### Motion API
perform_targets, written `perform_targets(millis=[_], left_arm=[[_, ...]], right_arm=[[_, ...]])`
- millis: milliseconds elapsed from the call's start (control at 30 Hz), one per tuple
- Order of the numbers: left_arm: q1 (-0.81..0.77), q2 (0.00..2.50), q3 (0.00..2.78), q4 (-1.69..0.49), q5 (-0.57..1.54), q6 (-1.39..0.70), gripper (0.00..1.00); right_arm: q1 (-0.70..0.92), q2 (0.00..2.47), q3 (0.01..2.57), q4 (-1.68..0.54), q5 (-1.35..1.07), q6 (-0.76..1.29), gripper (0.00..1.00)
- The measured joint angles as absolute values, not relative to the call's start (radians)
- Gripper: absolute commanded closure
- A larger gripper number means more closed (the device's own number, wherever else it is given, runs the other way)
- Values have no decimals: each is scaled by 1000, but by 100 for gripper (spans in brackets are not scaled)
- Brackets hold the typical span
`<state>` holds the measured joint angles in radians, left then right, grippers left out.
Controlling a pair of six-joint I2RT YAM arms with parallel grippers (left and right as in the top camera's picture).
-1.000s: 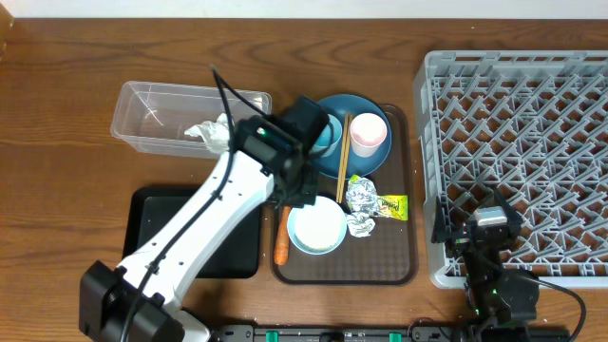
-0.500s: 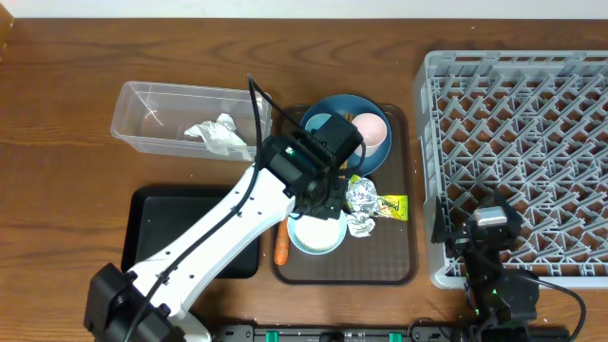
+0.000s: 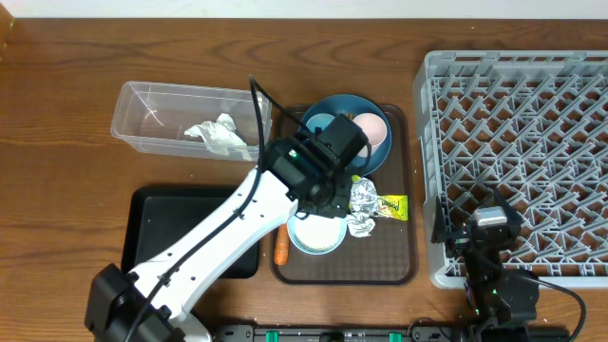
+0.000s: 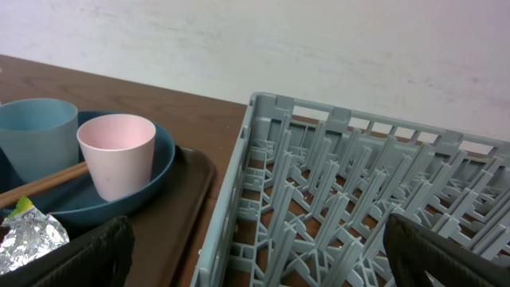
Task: Sort waste into correct bins and load items into the dishwasher rack
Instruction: 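Move the left gripper back to the tray and grasp remaining tissue, then carry the tissue to the clear bin and open the left gripper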
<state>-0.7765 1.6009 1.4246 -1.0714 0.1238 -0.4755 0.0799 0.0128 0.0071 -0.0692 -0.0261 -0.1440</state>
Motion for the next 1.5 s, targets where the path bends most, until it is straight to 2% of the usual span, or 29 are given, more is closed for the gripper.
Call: perform_targets(millis=[400,433,633,767,900,933,1000,1167,1500], left_arm=[[-853,1601,1423,-1036,124,-498,83],[-856,1601,1422,-1031,124,-499,79],[-880,1601,1421,-990,124,-502,78],[-900,1612,1421,-961,124,-503,67],[-919,1666,1421,-957,124,-506,52],[-923,1686,1421,-957,124,-509,46],[-934,1728,1420,-959,124,-521,40],[-965,1802,1419,-956,124,-535,37],[-986,1868,1418,-929,124,-565,37]], right_arm=[[80,13,7,-69,-26,-144,1],[80,13,7,-69,-26,-144,1],[80,13,7,-69,-26,-144,1],[80,13,7,-69,-26,-144,1],[80,13,7,-69,-26,-144,1],[80,13,7,-69,-26,-144,1],[80,13,7,-69,-26,-144,1],[80,13,7,-70,-26,-144,1],[80,13,7,-69,-26,-144,1]])
